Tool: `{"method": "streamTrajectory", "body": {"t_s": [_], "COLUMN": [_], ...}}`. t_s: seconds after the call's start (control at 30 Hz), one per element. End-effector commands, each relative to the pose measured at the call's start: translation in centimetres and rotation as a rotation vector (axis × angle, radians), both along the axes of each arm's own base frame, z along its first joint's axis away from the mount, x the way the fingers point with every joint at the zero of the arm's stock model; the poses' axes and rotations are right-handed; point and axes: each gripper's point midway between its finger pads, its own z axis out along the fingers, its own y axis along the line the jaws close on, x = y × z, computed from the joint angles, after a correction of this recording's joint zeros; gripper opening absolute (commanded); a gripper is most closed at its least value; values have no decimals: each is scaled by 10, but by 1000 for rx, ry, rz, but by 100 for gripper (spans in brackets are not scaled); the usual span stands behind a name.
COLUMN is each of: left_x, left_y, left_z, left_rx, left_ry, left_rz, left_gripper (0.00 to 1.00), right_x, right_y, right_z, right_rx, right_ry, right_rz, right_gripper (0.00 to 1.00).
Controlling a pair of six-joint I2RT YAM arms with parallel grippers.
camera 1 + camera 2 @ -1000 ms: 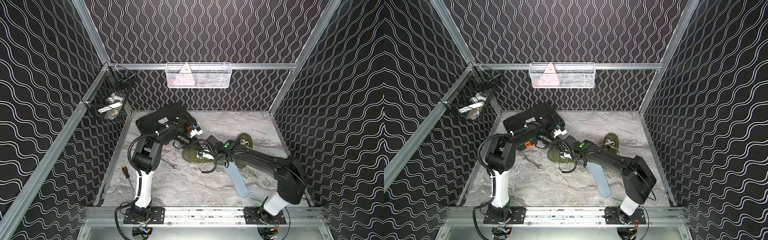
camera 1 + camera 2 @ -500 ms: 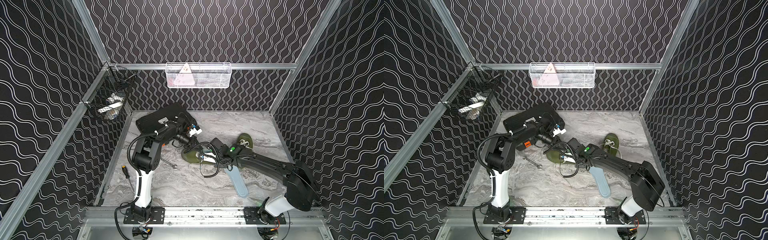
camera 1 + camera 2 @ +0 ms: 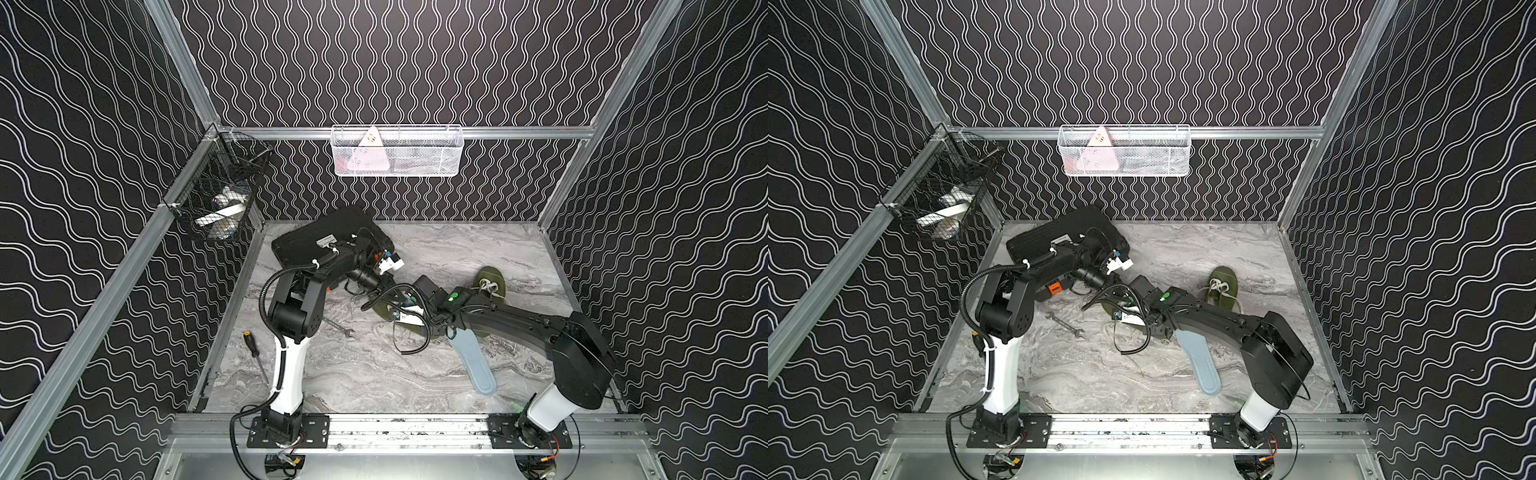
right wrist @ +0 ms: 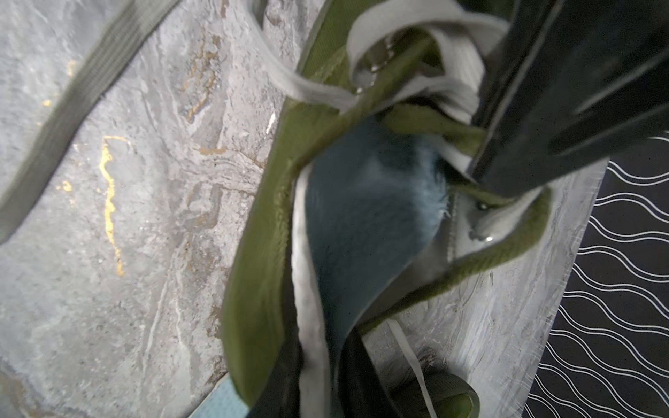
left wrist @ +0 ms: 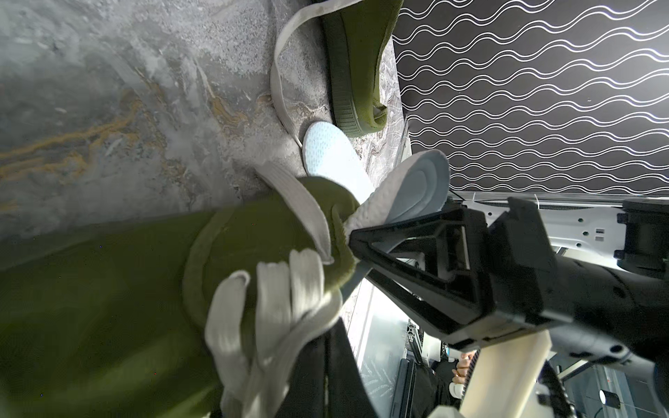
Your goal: Insert the insole into the shoe
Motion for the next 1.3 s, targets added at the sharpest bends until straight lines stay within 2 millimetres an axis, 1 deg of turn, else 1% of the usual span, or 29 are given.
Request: {"method": "streamTrajectory", "body": {"t_s": [0.0,0.07,0.13,0.2,0.3,0.4,0.5,0.67,0.77,0.93,1.27], "left_x": [-2,-2,-2,-2,1,8,12,15,16,14,7], "left_y": [-5,-5,-4,-4,-2,0,1,1,0,1,4], "left_z": [14,14,15,16,14,12,13,13,11,6,0], "left_rx": [-76,-75,-73,-73,-58,-53,-58,-101,-119,-113,-117], "left_ry": [1,3,0,2,14,8,14,48,92,143,192], "left_rz": [-15,-14,-14,-8,18,69,109,161,182,209,266], "left_gripper": [0,0,0,0,0,0,0,0,0,0,0], "right_x": [12,14,14,12,2,-8,-14,-16,-13,-13,-9], "right_y": [21,27,28,25,10,3,-2,1,3,10,20], "right_z": [9,4,1,4,12,13,6,-2,-1,0,-3], "right_rx": [124,162,172,171,157,184,175,180,210,276,353], "right_ry": [-35,-21,-12,9,51,87,134,177,167,188,212], "right_rz": [-34,-59,-81,-128,-232,-300,-372,-453,-484,-535,-617], "right_gripper": [22,22,22,23,24,26,27,27,27,27,28]}}
